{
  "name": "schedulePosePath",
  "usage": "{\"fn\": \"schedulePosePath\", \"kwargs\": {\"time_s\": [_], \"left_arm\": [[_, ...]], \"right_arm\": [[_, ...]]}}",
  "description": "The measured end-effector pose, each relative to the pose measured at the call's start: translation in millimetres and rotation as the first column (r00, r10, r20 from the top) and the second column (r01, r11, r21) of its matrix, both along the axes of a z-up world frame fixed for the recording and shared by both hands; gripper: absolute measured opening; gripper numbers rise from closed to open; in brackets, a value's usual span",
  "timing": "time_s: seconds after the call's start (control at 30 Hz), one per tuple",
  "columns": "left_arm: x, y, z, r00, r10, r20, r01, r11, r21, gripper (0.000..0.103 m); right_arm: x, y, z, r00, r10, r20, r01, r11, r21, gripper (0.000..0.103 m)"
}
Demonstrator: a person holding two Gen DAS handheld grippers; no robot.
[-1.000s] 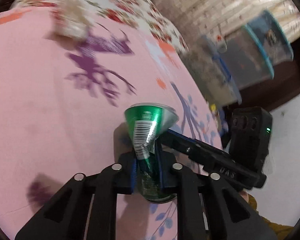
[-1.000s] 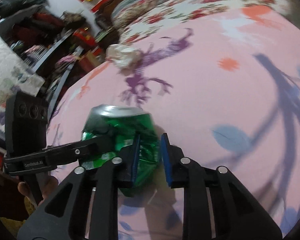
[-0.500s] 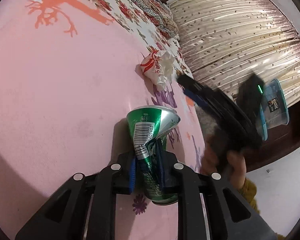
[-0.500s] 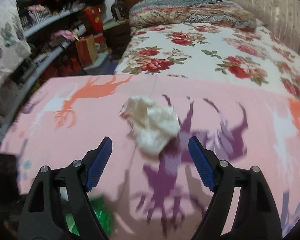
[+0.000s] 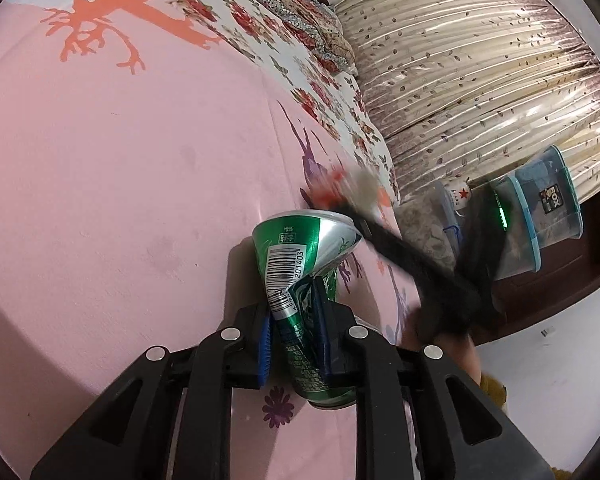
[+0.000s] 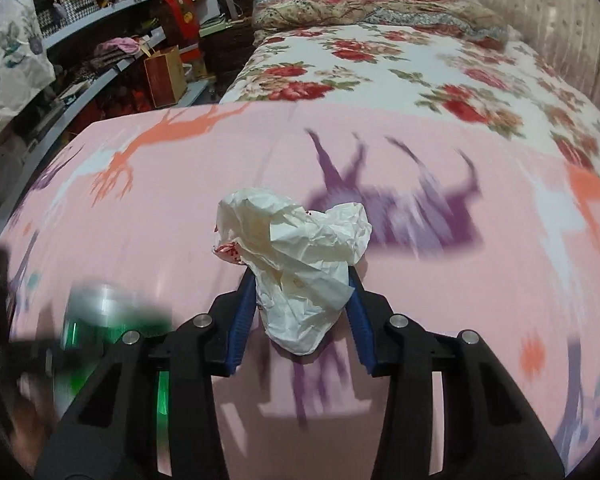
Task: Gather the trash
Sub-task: 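Grasp the white crumpled tissue with the right tool while the left tool holds the can, then carry the can and tissue over the wastebasket and open both tools to drop them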
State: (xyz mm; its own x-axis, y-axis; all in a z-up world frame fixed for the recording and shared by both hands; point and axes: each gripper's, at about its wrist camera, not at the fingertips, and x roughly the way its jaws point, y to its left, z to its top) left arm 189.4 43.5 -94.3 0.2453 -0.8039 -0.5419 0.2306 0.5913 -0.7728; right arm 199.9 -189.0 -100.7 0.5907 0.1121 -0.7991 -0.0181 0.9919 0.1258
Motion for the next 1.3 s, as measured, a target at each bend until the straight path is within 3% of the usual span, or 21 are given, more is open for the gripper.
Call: {"fn": "schedulePosePath", "kwargs": {"time_s": [0.17, 0.33, 0.53, 0.67, 0.83, 1.03, 1.1, 1.3], "left_arm": [[-0.7, -7.4, 3.2, 1.0, -0.011, 0.008, 0.011, 1.0, 0.01, 0.017], [-8.0, -29.1, 6.4, 0.998, -0.058, 0.004, 0.057, 0.998, 0.033, 0.017], [-40.2, -94.7, 18.6, 0.983, -0.184, 0.015, 0.182, 0.98, 0.081, 0.014], [-59.0, -150.1, 29.3, 0.955, -0.292, 0.045, 0.286, 0.952, 0.108, 0.012], [-65.1, -224.8, 40.2, 0.915, -0.404, 0.022, 0.4, 0.911, 0.098, 0.012], [-79.7, -338.4, 71.5, 0.842, -0.536, 0.054, 0.528, 0.841, 0.116, 0.012], [-86.2, -380.1, 80.7, 0.811, -0.581, 0.066, 0.571, 0.811, 0.127, 0.012], [-104.9, -536.3, 104.8, 0.683, -0.721, 0.115, 0.692, 0.689, 0.216, 0.012]], "right_arm": [[-92.1, -16.8, 3.0, 0.998, -0.025, 0.052, 0.028, 0.998, -0.051, 0.045], [-165.1, -41.9, -0.3, 0.988, -0.122, 0.092, 0.131, 0.987, -0.098, 0.045], [-225.4, -107.1, -1.2, 0.937, -0.332, 0.107, 0.33, 0.943, 0.036, 0.045], [-243.8, -143.2, -2.8, 0.906, -0.41, 0.106, 0.4, 0.911, 0.101, 0.045], [-267.6, -178.5, -2.0, 0.87, -0.473, 0.142, 0.455, 0.879, 0.14, 0.045], [-308.6, -251.5, 1.9, 0.794, -0.58, 0.182, 0.552, 0.813, 0.186, 0.045], [-324.1, -285.8, 5.5, 0.754, -0.627, 0.194, 0.595, 0.778, 0.202, 0.045], [-350.7, -385.3, 18.3, 0.645, -0.73, 0.224, 0.695, 0.683, 0.226, 0.046]]}}
